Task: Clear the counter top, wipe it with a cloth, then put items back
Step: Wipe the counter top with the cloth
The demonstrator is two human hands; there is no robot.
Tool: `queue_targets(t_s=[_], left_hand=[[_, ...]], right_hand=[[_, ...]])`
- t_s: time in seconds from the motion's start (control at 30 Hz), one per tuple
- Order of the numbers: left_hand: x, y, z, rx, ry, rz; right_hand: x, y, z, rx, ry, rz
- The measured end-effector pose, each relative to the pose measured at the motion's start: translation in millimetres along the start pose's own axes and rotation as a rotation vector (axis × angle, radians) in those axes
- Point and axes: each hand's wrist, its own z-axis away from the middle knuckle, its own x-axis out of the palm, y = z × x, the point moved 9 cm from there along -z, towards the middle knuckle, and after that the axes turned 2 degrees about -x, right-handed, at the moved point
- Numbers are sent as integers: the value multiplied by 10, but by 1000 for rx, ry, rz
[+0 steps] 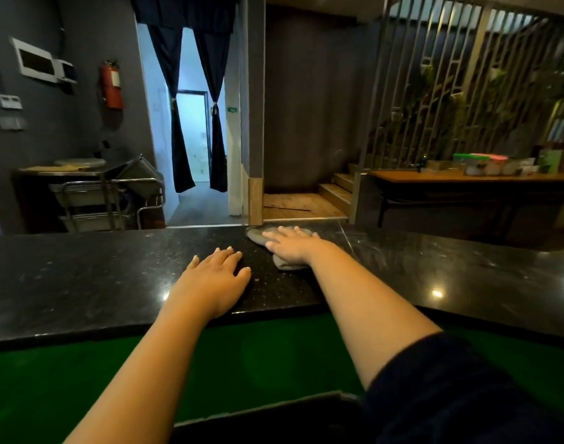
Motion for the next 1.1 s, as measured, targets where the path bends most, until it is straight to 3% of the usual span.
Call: queue_targets(t_s=[0.13, 0.37, 0.47, 0.8, 0.97, 1.03, 1.1], left_hand=[[-10, -18, -9, -17, -3, -12], [7, -35, -7, -10, 5, 2], [1, -43, -29, -12, 8, 11], [-19, 11, 47, -34, -25, -47], [-139, 120, 98, -75, 124, 178], [-215, 481, 120, 1, 229, 340], [-183, 1073, 137, 125, 231, 397]], right_hand=[[-51, -191, -395, -140, -36, 36], [-204, 1047, -639, 247, 54, -62], [-170, 1035, -362, 332, 51, -63], [-17, 245, 950, 67, 92, -78], [-408, 627, 1555, 81, 260, -243], [-377, 892, 1797, 94, 226, -219], [-221, 1169, 1968, 136, 123, -139]])
